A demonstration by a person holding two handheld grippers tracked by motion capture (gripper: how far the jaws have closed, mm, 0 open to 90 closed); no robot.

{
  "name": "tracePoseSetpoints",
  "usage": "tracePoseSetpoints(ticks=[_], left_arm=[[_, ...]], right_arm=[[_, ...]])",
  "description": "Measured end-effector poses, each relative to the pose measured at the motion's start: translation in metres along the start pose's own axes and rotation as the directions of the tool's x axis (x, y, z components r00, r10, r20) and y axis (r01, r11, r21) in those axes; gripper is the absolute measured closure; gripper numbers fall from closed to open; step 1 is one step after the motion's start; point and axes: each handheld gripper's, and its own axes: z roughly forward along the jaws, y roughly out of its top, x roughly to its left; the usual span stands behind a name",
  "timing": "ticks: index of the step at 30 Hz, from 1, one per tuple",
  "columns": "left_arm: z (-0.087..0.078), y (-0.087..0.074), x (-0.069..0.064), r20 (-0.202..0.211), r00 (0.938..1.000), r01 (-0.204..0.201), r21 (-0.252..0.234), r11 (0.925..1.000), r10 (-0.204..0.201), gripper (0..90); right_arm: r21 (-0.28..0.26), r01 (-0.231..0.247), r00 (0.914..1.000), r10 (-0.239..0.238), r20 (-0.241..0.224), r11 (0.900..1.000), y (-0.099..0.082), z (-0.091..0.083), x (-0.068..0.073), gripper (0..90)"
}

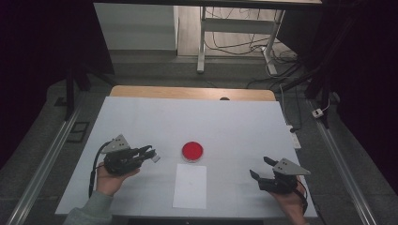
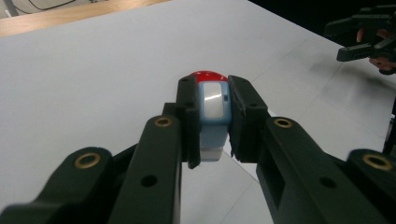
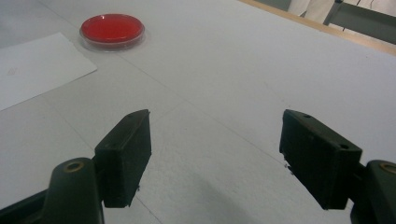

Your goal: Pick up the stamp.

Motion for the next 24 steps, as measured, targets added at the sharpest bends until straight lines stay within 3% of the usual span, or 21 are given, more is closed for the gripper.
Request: tracePoseSetpoints(ticks=[7,16,24], left_arm=[[0.003,0.013,-0.004,0.016,0.9995,-0.028,-0.007,0.9996,0.028,75.5],[0.014,0.022,-0.009,0.032,0.9989,-0.036,0.007,0.9993,0.035,75.5],[0.029,0.033,-0.015,0.078,0.9964,-0.034,0.000,0.9994,0.034,75.5]], right_arm=[[-0.010,-0.006,1.0000,0.006,0.006,0.9999,0.001,-0.002,-0.001,24.8],[-0.011,-0.011,0.9999,0.011,0.009,0.9999,0.000,-0.003,-0.002,24.8],[-0.010,-0.011,0.9999,0.011,0.011,0.9999,0.000,-0.002,-0.001,24.8]])
